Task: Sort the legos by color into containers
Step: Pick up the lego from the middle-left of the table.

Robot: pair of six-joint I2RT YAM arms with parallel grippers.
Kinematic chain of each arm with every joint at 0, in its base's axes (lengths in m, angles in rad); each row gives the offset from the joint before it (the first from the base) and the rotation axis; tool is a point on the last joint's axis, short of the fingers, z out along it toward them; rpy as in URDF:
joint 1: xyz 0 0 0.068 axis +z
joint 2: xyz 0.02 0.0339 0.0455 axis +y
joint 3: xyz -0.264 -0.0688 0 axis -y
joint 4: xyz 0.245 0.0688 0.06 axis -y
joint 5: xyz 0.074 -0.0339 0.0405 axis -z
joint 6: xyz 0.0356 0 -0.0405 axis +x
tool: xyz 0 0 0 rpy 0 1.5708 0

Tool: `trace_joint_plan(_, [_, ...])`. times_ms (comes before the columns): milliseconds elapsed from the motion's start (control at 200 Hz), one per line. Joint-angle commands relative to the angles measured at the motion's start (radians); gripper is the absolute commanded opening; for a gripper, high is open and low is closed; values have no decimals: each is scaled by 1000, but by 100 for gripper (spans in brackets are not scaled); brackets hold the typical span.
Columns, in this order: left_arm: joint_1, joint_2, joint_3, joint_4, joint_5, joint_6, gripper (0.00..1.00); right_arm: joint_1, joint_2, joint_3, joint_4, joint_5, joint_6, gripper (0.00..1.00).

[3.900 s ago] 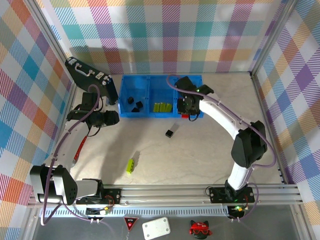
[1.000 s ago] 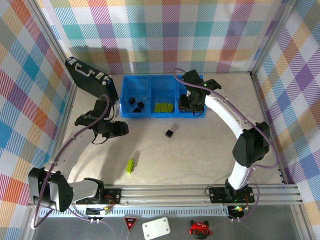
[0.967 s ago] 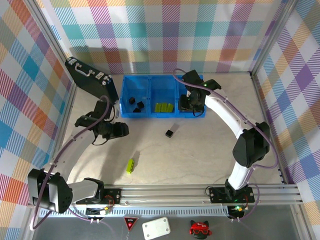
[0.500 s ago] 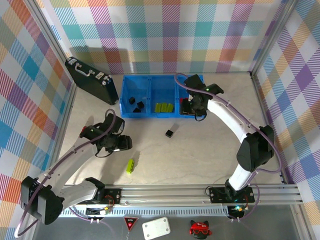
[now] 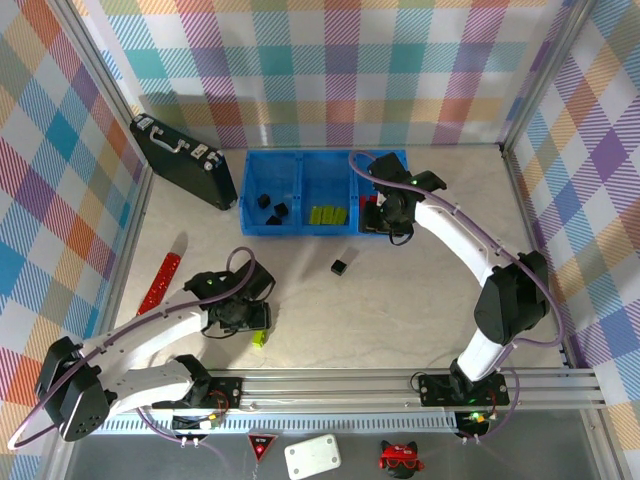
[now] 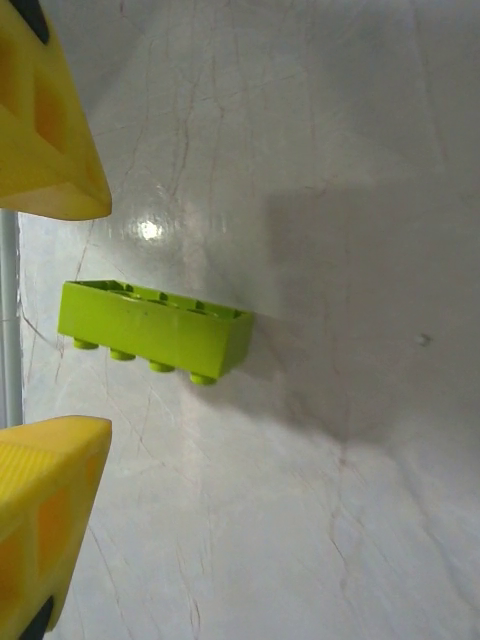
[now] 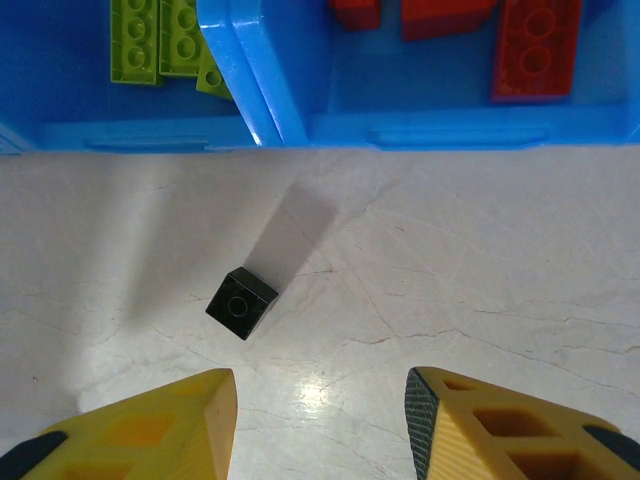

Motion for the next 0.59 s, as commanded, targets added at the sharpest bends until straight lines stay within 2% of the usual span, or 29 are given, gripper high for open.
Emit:
trace_joint_plan(0, [-21,16,-40,45,-6,-43,53,6,-26,7,-3,-19,4,49])
trace_joint_plan(210, [-55,109,-45,97,-5,-29,50,6,-25,-3,-1,-18,9,49])
trace_joint_plan(590, [-57,206,-60,163,16,-11,45,6,-44,-12,-3,-6,11,49])
